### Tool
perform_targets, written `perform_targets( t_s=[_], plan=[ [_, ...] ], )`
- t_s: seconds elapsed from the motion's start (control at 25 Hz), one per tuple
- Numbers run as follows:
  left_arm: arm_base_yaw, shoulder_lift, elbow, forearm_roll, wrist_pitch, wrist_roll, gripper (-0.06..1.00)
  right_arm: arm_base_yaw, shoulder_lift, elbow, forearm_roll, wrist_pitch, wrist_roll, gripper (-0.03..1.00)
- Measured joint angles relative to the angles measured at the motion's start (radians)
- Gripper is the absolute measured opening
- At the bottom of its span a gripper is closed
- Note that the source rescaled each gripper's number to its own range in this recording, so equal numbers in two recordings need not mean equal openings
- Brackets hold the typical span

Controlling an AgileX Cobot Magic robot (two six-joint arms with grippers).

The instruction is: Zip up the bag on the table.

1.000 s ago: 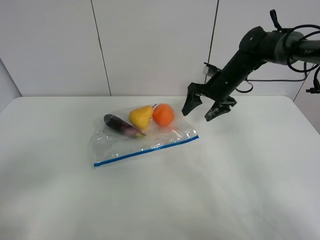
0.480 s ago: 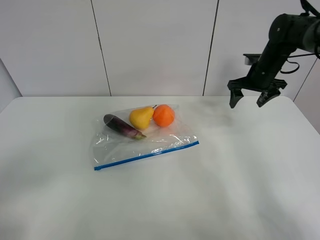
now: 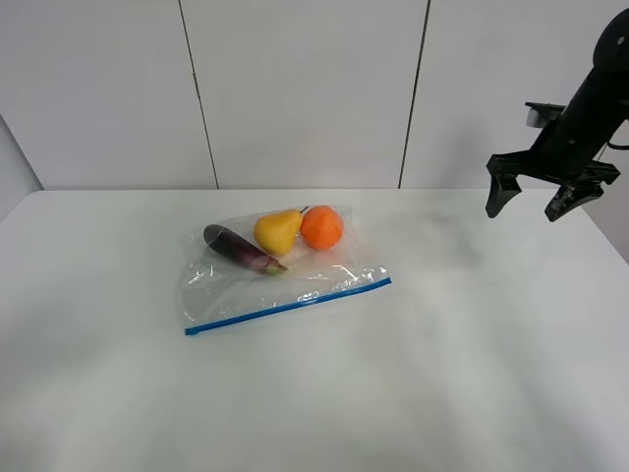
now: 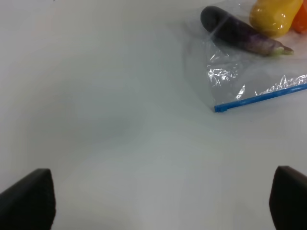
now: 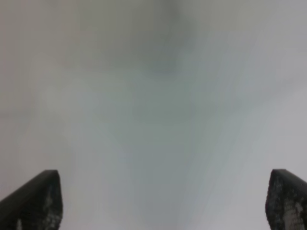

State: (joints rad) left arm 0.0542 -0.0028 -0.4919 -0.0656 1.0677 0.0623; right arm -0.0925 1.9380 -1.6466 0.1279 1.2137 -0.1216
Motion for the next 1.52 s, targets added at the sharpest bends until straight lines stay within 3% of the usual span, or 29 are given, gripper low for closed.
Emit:
perform_targets(
  t_s=[0.52, 0.68, 0.8, 1.12, 1.52],
  plan=[
    [0.0, 0.0, 0.0, -0.001, 0.0, 0.0, 1.0, 0.0, -0.599, 0.529, 0.081, -0.018, -0.007, 0.92],
    [-0.001, 0.0, 0.0, -0.001, 0.0, 0.0, 1.0, 0.053, -0.776, 0.681, 0.072, -0.054, -0.006, 0.93],
    [-0.001, 0.0, 0.0, -0.001, 0.0, 0.0, 1.0, 0.104, -0.895, 0.8, 0.048, -0.069, -0.001, 0.92],
    [-0.001, 0.0, 0.0, -0.001, 0.0, 0.0, 1.0, 0.113, -1.245, 1.102, -0.097, -0.199, 0.069, 0.92],
    [-0.002, 0.0, 0.0, -0.001, 0.0, 0.0, 1.0, 0.116, -1.569, 1.152, -0.111, -0.198, 0.083, 0.92]
  ],
)
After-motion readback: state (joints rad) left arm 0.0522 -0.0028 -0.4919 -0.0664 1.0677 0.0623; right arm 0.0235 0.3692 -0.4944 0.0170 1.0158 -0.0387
